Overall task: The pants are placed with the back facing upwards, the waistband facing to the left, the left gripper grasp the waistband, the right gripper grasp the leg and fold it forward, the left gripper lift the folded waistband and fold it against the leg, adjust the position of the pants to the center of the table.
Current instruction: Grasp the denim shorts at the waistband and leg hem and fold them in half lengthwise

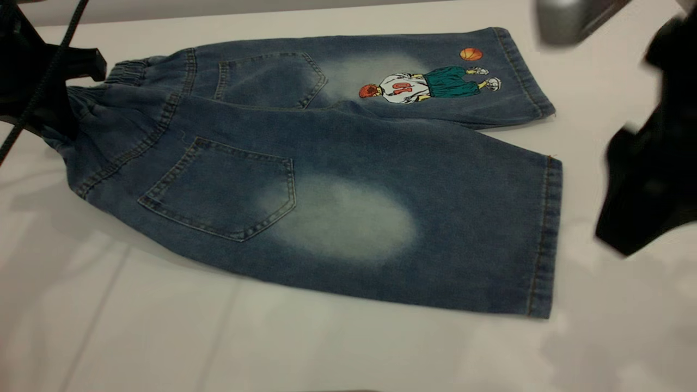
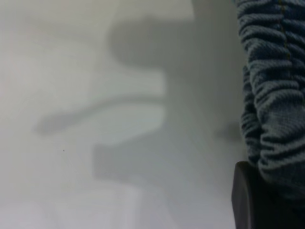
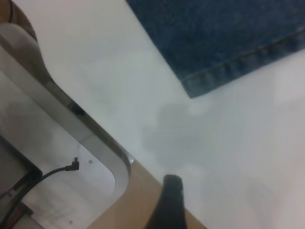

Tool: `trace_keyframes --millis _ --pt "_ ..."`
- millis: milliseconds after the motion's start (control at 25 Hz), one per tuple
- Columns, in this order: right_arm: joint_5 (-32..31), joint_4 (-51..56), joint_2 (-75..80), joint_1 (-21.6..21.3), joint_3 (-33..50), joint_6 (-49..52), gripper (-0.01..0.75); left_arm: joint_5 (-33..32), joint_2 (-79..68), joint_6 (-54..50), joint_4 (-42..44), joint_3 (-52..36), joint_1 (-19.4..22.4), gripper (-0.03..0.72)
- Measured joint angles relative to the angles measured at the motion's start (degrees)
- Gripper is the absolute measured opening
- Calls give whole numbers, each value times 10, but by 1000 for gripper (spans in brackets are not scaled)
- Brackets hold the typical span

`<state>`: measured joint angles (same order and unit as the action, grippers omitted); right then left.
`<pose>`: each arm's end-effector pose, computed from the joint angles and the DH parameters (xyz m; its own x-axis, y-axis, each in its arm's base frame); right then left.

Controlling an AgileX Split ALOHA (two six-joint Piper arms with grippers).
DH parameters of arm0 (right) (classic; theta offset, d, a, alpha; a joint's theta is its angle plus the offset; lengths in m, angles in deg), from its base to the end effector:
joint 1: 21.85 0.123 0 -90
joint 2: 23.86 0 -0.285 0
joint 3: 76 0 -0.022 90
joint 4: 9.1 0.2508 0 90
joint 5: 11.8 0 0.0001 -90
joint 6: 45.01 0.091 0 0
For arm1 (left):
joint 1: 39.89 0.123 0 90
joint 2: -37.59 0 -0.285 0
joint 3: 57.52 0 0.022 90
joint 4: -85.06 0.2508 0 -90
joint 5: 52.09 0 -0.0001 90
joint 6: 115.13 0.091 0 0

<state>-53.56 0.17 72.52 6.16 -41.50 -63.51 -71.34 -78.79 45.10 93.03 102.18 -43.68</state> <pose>0.2142 0.1250 0.1691 -0.7610 -0.6304 -0.1531 -0.6452 0.7601 0.0772 0.3514 -0.0191 0.1280 -0.8992 -0.1527 -0.4101 -0.1467 0.9881 -0.0463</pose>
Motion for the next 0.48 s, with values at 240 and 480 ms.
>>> trace_keyframes --millis 240,480 --pt "78 -2 87 44 -1 20 591 0 0 0 0 0 0 90" --pt "134 -3 163 58 -5 25 591 -1 0 0 0 0 0 90"
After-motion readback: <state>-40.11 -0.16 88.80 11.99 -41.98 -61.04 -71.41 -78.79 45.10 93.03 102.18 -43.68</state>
